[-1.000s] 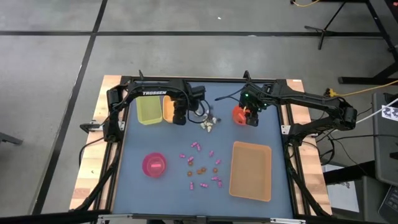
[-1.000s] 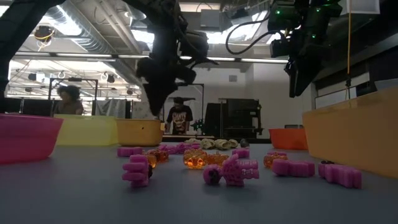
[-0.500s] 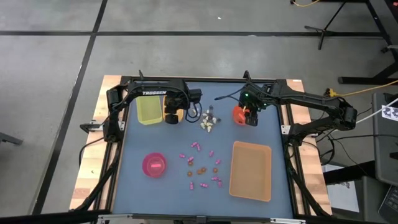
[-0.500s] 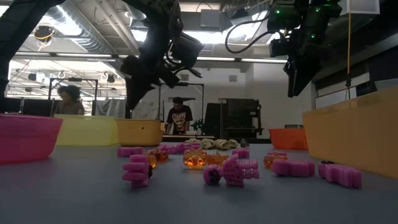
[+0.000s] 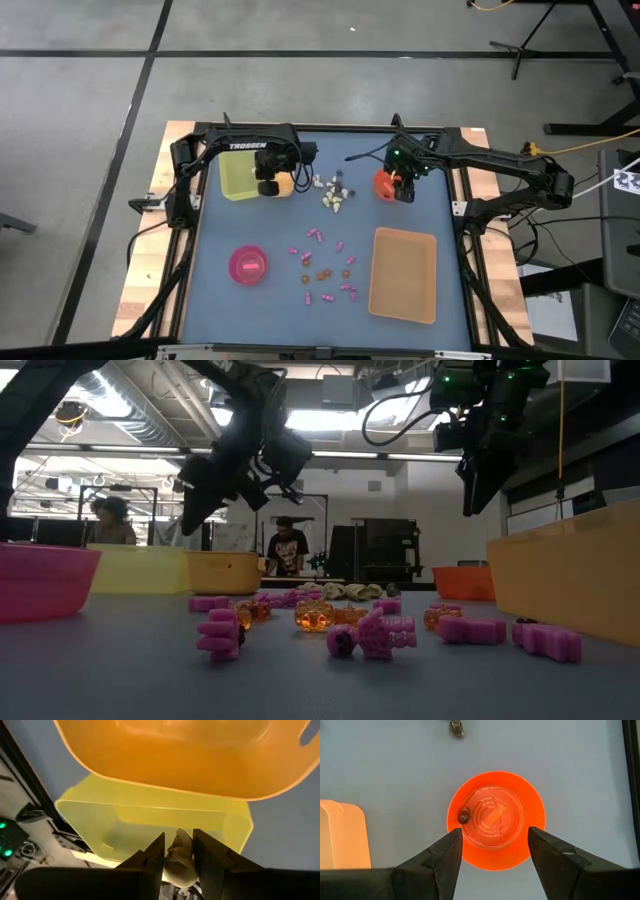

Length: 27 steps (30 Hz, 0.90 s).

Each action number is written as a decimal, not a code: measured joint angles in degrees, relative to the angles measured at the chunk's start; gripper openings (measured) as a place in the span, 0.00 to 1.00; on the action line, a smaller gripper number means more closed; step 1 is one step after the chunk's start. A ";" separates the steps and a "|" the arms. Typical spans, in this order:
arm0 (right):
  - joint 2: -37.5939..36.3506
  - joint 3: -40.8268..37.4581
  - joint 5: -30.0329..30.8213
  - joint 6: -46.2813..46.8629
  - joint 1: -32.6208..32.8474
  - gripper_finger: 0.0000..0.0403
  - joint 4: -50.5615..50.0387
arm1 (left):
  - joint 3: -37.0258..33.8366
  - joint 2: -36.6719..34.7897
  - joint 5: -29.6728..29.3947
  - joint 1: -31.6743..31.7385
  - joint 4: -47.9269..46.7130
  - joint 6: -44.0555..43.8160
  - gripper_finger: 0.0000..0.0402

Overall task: Sort Halloween decoration
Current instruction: Put the white skull toy into the yellow bin

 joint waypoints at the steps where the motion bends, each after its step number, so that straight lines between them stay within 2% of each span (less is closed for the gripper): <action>1: 0.00 0.00 0.00 0.00 0.01 0.56 -0.01 | -0.54 0.00 -0.02 0.21 -0.02 0.01 0.19; 12: 0.00 0.00 0.00 0.00 -0.01 0.56 0.00 | -5.87 0.00 -1.12 3.36 -0.02 -0.16 0.19; 22: 0.00 0.00 0.00 -0.02 0.01 0.56 0.00 | -6.88 0.00 -0.65 4.43 -0.02 -0.51 0.19; 27: 0.00 0.00 0.00 -0.02 0.01 0.56 0.00 | -6.88 0.00 -0.56 4.89 -0.02 -3.70 0.27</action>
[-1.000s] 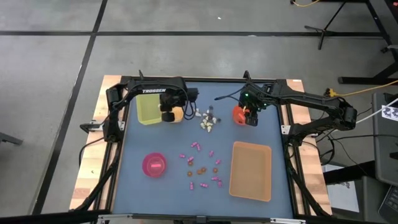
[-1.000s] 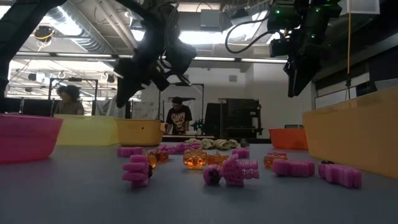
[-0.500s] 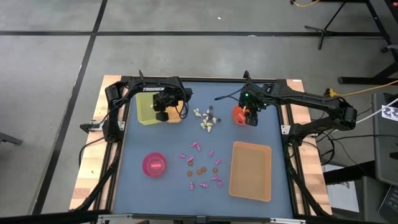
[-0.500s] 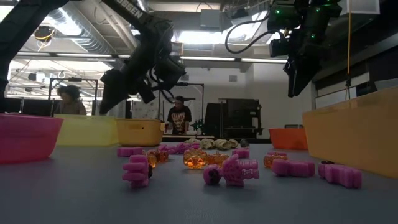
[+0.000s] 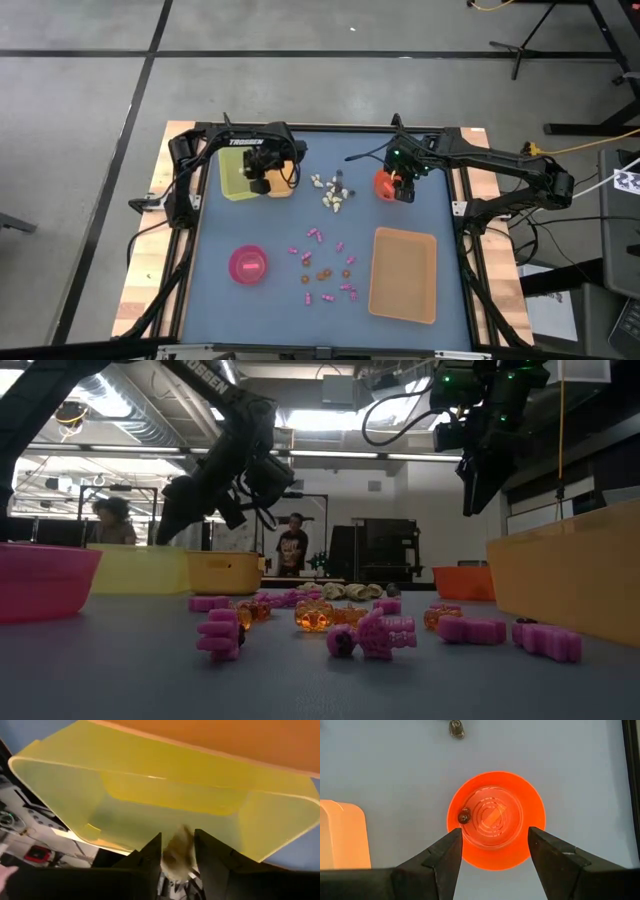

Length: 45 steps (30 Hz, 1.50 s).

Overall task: Sort Halloween decoration
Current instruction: Put the white skull toy into the yellow bin, then put the black skull toy into the orange bowl

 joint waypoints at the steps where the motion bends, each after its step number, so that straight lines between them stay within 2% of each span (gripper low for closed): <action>1: 0.00 0.00 0.00 0.00 0.00 0.56 0.00 | 0.00 0.00 -0.03 0.17 0.00 -0.60 0.29; 8: 0.00 0.00 0.00 0.00 0.00 0.56 0.00 | 0.00 0.00 -0.24 0.28 0.00 -0.92 0.39; 14: 0.00 0.00 0.00 -0.01 -0.02 0.56 2.23 | 0.00 -0.07 -0.24 0.31 0.04 -3.74 0.40; 22: 0.00 0.00 0.02 -0.02 0.00 0.56 7.69 | -0.04 -9.37 1.40 0.74 4.93 -2.25 0.40; 27: 0.00 0.00 0.01 -0.03 -0.02 0.56 13.99 | -3.89 -19.63 6.62 0.65 18.55 -2.18 0.40; 31: 0.01 0.00 0.02 -0.04 0.00 0.56 20.10 | -11.68 -28.53 11.09 -0.30 31.63 -2.23 0.40; 35: 0.34 0.00 0.02 -0.02 0.00 0.56 26.86 | -20.26 -35.30 13.12 -2.08 42.31 -4.41 0.40; 39: 2.20 0.00 0.02 0.00 0.00 0.56 33.29 | -27.03 -39.22 13.25 -4.51 50.55 -8.20 0.40; 45: 8.26 0.02 0.35 -0.01 -0.02 0.56 42.64 | -34.79 -40.02 13.16 -8.58 63.14 -11.62 0.40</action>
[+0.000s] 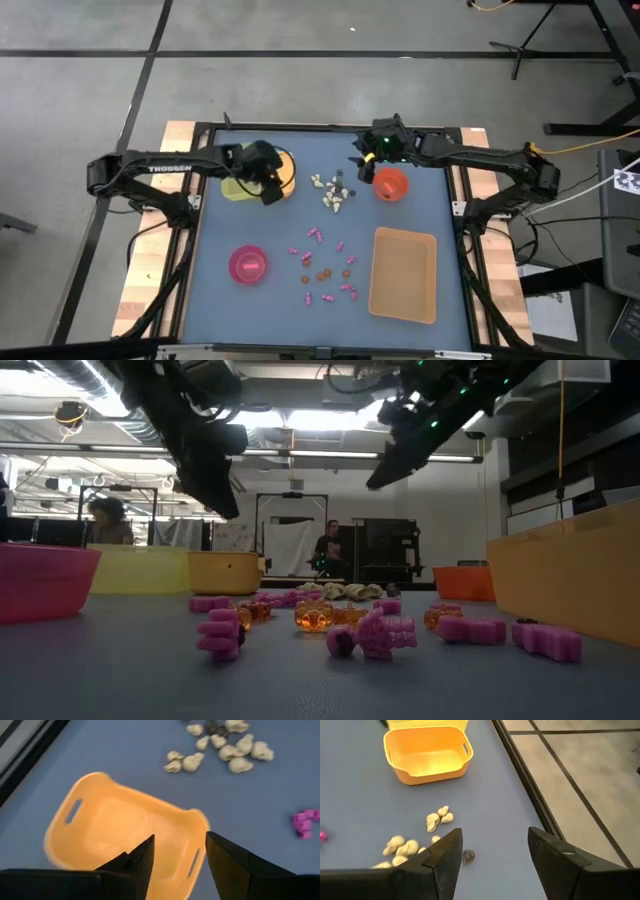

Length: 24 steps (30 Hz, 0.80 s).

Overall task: Sort Halloween decoration
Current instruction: Put the black skull toy into the orange bowl

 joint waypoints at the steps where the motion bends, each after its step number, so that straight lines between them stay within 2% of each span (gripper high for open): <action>1: 1.16 0.00 0.23 0.01 0.00 0.56 1.49 | -1.06 0.06 0.00 -0.64 2.04 -0.06 0.40; 7: 8.19 0.00 0.69 0.01 -0.92 0.56 7.02 | -4.86 0.35 -0.02 -4.30 11.63 -0.20 0.40; 11: 12.69 0.00 0.64 0.02 -1.99 0.56 7.45 | -4.94 0.32 -0.04 -6.23 12.34 -0.24 0.40; 18: 19.95 -0.02 -3.05 -0.40 -2.72 0.56 9.50 | -4.94 0.33 -0.07 -8.55 15.05 -0.24 0.40; 24: 23.64 -0.02 -4.94 -1.70 -2.62 0.56 10.05 | -4.94 0.33 -0.09 -9.34 15.01 -0.24 0.40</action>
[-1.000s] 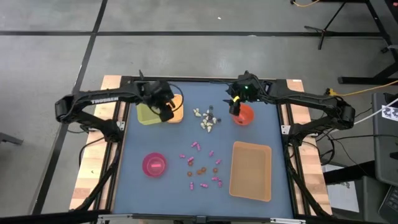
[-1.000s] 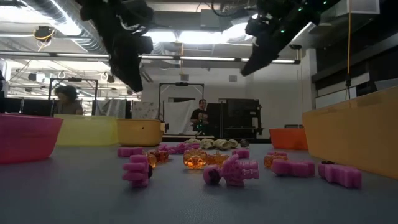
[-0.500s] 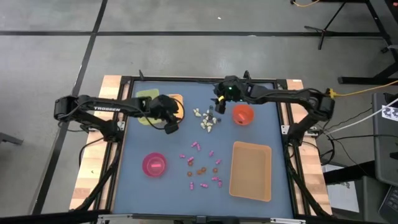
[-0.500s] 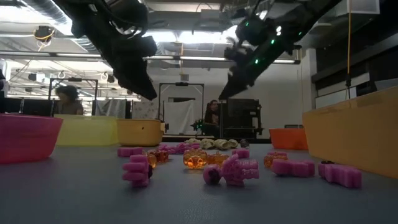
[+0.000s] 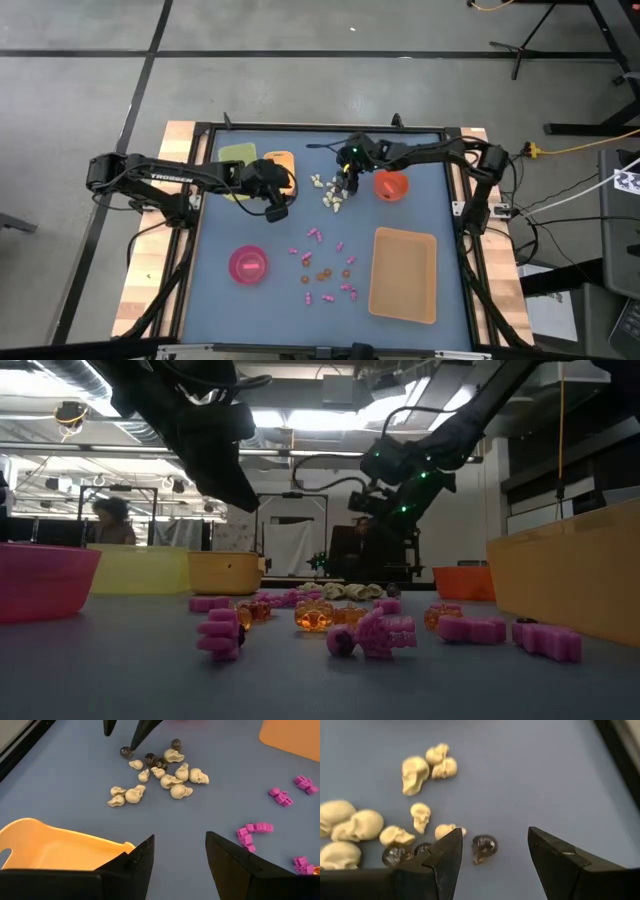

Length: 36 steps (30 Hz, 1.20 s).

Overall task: Sort Halloween decoration
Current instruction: Put the black skull toy into the orange bowl

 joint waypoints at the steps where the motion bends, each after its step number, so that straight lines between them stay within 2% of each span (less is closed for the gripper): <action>1: 0.42 0.00 0.00 0.00 0.00 0.56 0.08 | -0.01 0.00 0.00 0.00 0.02 0.00 0.40; 8: 2.94 0.00 -0.20 -0.26 0.00 0.56 0.52 | 0.00 0.00 -0.04 0.02 0.02 0.00 0.40; 31: 4.56 0.09 -1.97 -1.50 0.00 0.56 1.91 | 0.00 0.00 -0.04 0.02 0.00 0.00 0.40; 36: 4.66 0.09 -2.52 -1.49 0.00 0.48 2.21 | 0.00 0.00 -0.08 0.02 0.11 0.00 0.40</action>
